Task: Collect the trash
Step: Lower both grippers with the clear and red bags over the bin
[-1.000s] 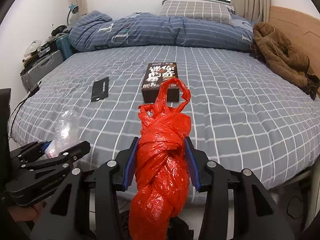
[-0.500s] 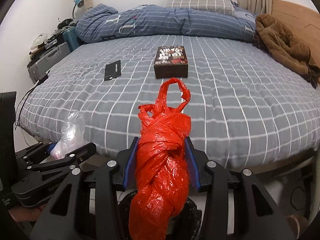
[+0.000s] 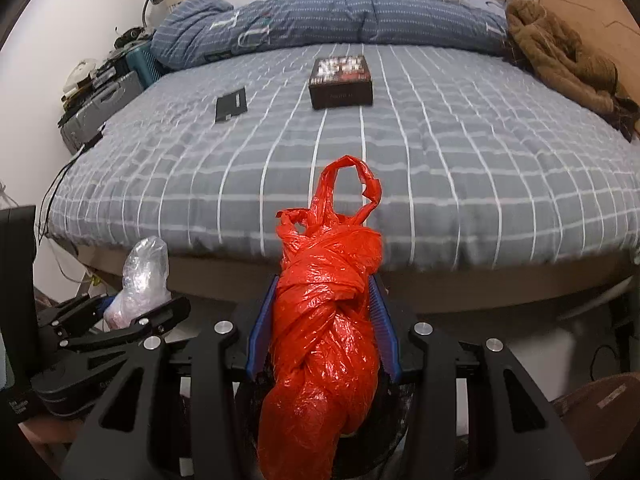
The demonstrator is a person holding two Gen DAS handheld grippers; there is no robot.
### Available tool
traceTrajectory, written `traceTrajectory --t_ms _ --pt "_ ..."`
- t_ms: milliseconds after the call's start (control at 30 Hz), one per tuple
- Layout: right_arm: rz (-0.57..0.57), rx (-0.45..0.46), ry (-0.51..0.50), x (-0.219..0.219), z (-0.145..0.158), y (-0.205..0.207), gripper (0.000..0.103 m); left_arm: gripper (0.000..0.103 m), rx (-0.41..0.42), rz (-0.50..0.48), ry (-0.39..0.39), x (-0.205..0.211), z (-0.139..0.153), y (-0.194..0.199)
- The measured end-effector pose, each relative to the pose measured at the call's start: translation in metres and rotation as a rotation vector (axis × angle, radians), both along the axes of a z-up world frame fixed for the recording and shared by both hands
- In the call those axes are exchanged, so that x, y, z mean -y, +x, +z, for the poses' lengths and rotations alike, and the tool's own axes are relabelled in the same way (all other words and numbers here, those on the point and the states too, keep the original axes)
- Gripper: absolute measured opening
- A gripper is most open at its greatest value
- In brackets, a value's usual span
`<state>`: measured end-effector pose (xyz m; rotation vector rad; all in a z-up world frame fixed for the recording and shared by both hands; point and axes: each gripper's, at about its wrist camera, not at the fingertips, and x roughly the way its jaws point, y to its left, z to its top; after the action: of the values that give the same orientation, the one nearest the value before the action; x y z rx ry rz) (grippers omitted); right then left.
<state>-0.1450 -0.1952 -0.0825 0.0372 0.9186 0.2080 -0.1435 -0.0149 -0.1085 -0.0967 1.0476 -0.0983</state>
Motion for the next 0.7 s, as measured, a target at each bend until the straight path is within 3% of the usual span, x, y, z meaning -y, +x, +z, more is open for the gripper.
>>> traceTrajectory --t_ms 433,700 --pt "0.013 -0.193 -0.053 0.001 -0.071 -0.006 0.043 0.056 -0.104 -0.003 0.004 0.000 -0.052 -0.001" --pt "0.017 -0.282 -0.062 -0.003 -0.100 -0.001 0.043 0.056 -0.155 0.017 0.014 -0.012 -0.074 -0.001"
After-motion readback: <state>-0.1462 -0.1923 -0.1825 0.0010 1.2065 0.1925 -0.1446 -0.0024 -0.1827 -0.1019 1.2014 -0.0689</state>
